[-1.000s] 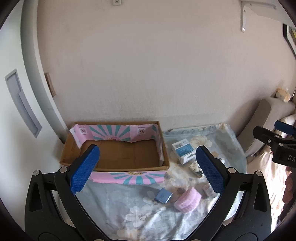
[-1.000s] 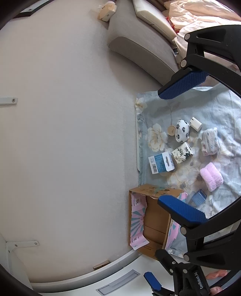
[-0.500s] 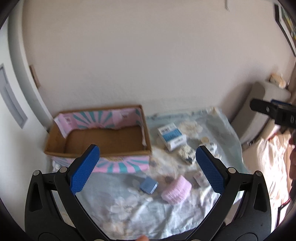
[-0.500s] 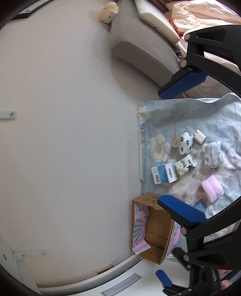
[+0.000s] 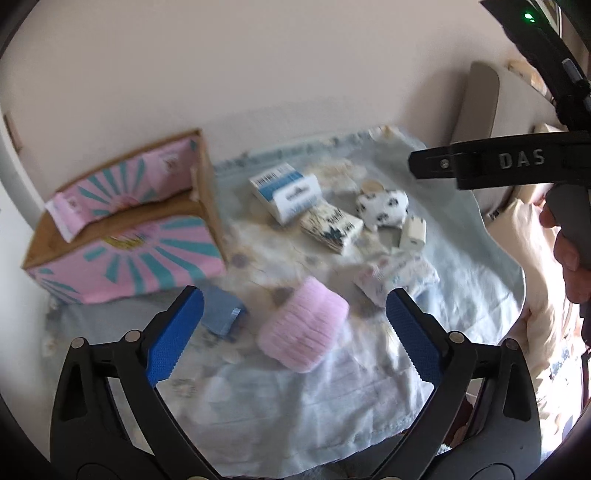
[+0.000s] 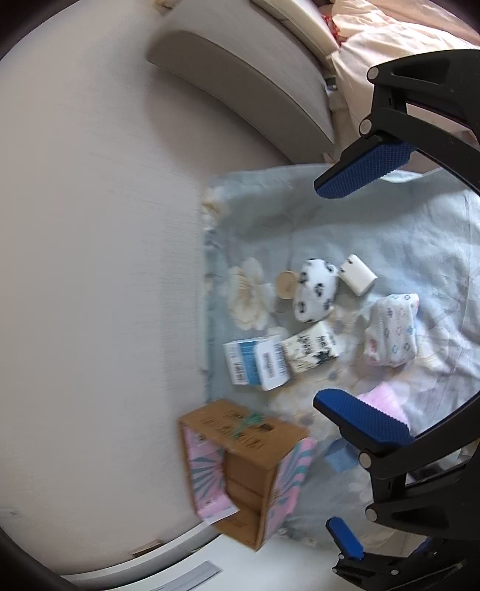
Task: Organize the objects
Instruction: 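Grasp the pink fuzzy towel with the left gripper while the right gripper grasps the white charger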
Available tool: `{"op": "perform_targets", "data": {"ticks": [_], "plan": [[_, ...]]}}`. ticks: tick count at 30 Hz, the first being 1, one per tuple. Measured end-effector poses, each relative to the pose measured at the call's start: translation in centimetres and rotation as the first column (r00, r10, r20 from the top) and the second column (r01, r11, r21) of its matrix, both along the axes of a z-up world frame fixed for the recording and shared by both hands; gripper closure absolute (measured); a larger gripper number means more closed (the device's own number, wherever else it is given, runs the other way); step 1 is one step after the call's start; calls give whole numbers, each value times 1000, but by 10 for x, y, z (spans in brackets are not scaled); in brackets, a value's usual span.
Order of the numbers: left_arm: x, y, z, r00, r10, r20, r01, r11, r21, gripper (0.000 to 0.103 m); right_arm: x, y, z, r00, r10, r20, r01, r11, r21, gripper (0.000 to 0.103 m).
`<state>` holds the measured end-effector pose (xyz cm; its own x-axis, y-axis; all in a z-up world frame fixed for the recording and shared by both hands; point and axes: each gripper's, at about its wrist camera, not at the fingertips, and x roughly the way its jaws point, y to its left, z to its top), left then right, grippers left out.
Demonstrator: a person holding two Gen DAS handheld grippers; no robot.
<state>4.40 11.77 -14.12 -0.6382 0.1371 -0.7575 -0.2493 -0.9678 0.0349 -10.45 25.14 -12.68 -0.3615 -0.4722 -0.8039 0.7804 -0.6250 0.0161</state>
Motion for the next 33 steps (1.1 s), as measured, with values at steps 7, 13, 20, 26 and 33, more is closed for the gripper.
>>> {"op": "perform_targets", "data": {"ticks": [7, 13, 20, 26, 33], "plan": [[-6, 21, -36, 999, -36, 13, 37, 998, -59, 5, -14, 2, -42, 999, 19, 43, -21, 999, 47, 14], [-14, 27, -58, 998, -46, 30, 49, 995, -93, 5, -28, 2, -69, 997, 13, 75, -19, 997, 78, 27], [-18, 32, -73, 997, -57, 47, 62, 991, -116, 5, -35, 2, -89, 994, 17, 106, -27, 995, 97, 31], [-24, 33, -78, 997, -63, 50, 69, 990, -122, 7, -37, -2, -95, 992, 19, 124, -32, 994, 104, 36], [-27, 31, -82, 996, -68, 63, 76, 988, -134, 23, -41, -6, -97, 992, 9, 129, -24, 994, 110, 45]]}}
